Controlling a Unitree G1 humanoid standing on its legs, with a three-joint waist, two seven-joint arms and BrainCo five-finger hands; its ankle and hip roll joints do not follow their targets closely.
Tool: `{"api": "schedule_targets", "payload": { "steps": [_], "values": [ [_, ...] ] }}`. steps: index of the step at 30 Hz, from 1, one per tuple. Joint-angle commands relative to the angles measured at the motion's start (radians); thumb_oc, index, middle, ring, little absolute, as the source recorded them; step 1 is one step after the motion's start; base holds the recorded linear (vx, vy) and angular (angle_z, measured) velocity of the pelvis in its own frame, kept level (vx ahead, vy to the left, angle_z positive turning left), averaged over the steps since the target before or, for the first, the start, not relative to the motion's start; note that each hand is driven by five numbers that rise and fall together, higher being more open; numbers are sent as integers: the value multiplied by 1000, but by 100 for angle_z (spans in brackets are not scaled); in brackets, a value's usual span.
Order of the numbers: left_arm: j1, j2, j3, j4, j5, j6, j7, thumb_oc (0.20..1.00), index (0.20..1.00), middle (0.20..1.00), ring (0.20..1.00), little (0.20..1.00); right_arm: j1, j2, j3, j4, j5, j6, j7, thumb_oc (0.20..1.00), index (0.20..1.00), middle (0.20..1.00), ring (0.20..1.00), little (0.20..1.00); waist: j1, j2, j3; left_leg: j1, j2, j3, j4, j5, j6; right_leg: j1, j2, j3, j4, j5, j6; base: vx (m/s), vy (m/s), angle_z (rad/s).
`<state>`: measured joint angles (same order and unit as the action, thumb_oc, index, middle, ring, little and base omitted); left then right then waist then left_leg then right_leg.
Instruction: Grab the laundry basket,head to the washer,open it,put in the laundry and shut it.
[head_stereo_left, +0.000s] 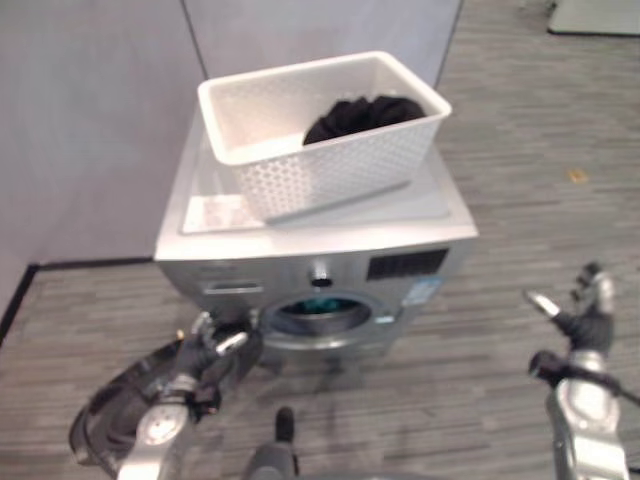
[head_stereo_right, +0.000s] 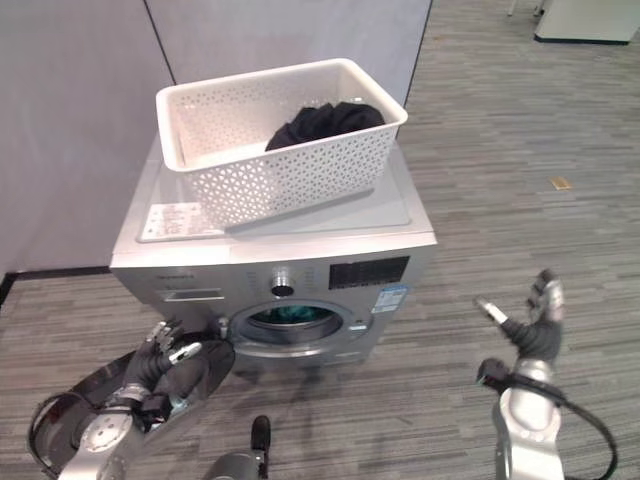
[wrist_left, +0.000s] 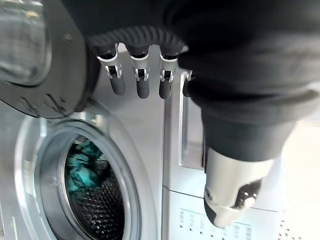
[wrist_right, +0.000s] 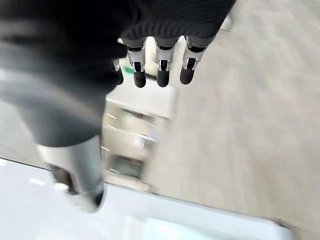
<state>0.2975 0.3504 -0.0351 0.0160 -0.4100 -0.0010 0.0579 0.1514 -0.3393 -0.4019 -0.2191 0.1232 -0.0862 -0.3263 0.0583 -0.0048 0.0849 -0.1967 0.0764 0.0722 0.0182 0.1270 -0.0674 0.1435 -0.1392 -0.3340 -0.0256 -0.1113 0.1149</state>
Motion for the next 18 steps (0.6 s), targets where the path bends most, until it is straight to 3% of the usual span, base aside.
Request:
{"api": "schedule_targets", "payload": {
  "steps": [1, 6, 7, 8, 10, 11, 13, 14, 15, 18],
  "values": [
    [-30, 31, -8, -1, 36, -36, -1, 1000, 1000, 1000, 1000, 1000, -97, -97, -53, -41, -94, -85, -84, 1000, 1000, 1000, 1000, 1000, 23, 11, -37, -25, 58, -31, -68, 28, -3, 9, 17, 15, 93, -128, -27, -16, 10, 12],
    [-51, 57, -34, 12, 58, -34, -18, 1000, 1000, 1000, 1000, 1000, -296, -298, -23, -39, -176, -54, -125, 1000, 1000, 1000, 1000, 1000, 67, -16, -53, -23, 50, -43, -69, 22, -4, 15, 14, 7, 85, -122, -23, 0, 4, 7],
    [-53, 54, -33, 12, 58, -34, -18, 1000, 1000, 1000, 1000, 1000, -303, -304, -21, -33, -176, -55, -126, 1000, 1000, 1000, 1000, 1000, 66, -12, -51, -26, 50, -43, -68, 26, -2, 13, 16, 6, 83, -117, -22, -11, -26, 6],
    [-52, 74, -51, 8, 57, -34, -36, 1000, 1000, 1000, 1000, 1000, -428, -472, 55, 51, -186, -4, -114, 1000, 1000, 1000, 1000, 1000, 100, -40, -54, -26, 45, -49, -71, 25, -6, 22, 16, -3, 74, -114, -20, -27, -12, 8],
    [-54, 67, -48, 8, 57, -34, -36, 1000, 1000, 1000, 1000, 1000, -444, -481, 66, 64, -184, -8, -117, 1000, 1000, 1000, 1000, 1000, 95, -32, -53, -31, 47, -50, -70, 30, -3, 19, 19, -4, 70, -105, -19, -9, -18, 10],
    [-53, 88, -68, 12, 56, -34, -48, 1000, 1000, 1000, 1000, 1000, -537, -605, 130, 147, -227, 34, -105, 1000, 1000, 1000, 1000, 1000, 118, -55, -54, -28, 43, -54, -75, 27, -7, 29, 18, -11, 63, -107, -20, -1, -29, 12],
    [-58, 111, -78, 14, 56, -33, -59, 1000, 1000, 1000, 1000, 1000, -712, -758, 275, 288, -304, 90, -80, 1000, 1000, 1000, 1000, 1000, 143, -68, -54, -32, 41, -58, -80, 34, -6, 33, 21, -20, 52, -93, -17, -1, -21, 12],
    [-58, 108, -75, 14, 56, -33, -59, 1000, 1000, 1000, 1000, 1000, -725, -760, 287, 295, -303, 89, -82, 1000, 1000, 1000, 1000, 1000, 140, -65, -53, -33, 42, -58, -80, 34, -6, 32, 22, -19, 51, -92, -17, 14, -13, 14],
    [-59, 130, -78, 11, 50, -34, -63, 1000, 1000, 1000, 1000, 1000, -937, -830, 463, 439, -328, 126, -57, 1000, 1000, 1000, 1000, 1000, 157, -79, -50, -30, 41, -57, -85, 35, -6, 37, 22, -23, 46, -88, -17, 27, -10, 10],
    [-67, 165, -77, 7, 28, -26, -65, 1000, 1000, 1000, 1000, 1000, -1224, -852, 689, 618, -343, 194, 14, 1000, 1000, 1000, 1000, 1000, 170, -101, -49, -30, 38, -56, -85, 29, -7, 42, 22, -24, 37, -83, -16, 30, 4, -3]
  ]
}}
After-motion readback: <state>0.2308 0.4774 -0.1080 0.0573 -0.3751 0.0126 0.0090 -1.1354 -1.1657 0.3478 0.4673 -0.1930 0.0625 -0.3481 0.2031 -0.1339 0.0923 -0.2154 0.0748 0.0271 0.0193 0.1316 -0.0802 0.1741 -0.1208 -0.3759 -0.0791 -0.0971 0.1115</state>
